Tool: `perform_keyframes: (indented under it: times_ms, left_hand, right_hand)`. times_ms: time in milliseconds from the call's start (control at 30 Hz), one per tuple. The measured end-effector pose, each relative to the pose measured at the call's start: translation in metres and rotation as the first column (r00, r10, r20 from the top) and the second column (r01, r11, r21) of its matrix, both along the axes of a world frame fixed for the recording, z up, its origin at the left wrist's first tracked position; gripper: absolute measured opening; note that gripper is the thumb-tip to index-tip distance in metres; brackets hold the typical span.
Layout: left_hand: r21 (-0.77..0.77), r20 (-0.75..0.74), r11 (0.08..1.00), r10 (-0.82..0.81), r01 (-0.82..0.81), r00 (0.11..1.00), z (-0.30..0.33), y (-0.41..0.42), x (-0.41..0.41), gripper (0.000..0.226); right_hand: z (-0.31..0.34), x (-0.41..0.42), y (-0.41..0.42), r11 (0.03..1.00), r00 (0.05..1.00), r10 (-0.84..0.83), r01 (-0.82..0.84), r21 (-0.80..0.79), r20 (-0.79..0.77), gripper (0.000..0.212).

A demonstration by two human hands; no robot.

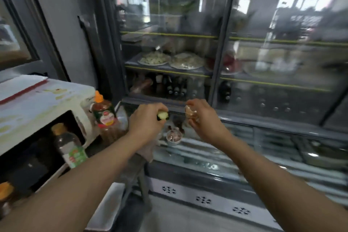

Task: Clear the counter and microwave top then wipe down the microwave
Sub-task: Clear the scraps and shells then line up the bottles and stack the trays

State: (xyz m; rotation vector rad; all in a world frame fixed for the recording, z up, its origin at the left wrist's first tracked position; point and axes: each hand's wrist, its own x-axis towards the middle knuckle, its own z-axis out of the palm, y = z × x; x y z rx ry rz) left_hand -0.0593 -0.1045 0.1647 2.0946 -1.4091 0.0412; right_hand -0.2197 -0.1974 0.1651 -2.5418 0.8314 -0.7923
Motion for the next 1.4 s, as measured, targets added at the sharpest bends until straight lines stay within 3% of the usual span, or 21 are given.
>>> perform_keyframes:
  times_ms: [400,767,1033,1400]
  left_hand:
    - [0.085,-0.025,0.909,-0.407,0.407,0.913,-0.012,-0.105,-0.242,0.028]
    - [0.103,-0.093,0.729,-0.670,0.677,0.736,-0.029,-0.150,-0.474,0.028]
    - [0.140,-0.007,0.562,-0.823,0.815,0.569,-0.034,-0.152,-0.628,0.030]
    - [0.143,0.012,0.262,-0.965,0.954,0.263,-0.039,-0.180,-0.825,0.029]
  right_hand:
    - [-0.023,-0.264,-0.035,0.902,0.903,-0.430,0.430,0.042,-0.017,0.047]
    - [-0.038,-0.490,-0.029,0.735,0.737,-0.674,0.676,0.047,-0.049,0.047]
    - [-0.042,-0.628,0.018,0.534,0.541,-0.839,0.839,0.100,-0.061,0.046]
    - [-0.050,-0.798,0.041,0.209,0.218,-0.974,0.970,0.121,-0.067,0.045]
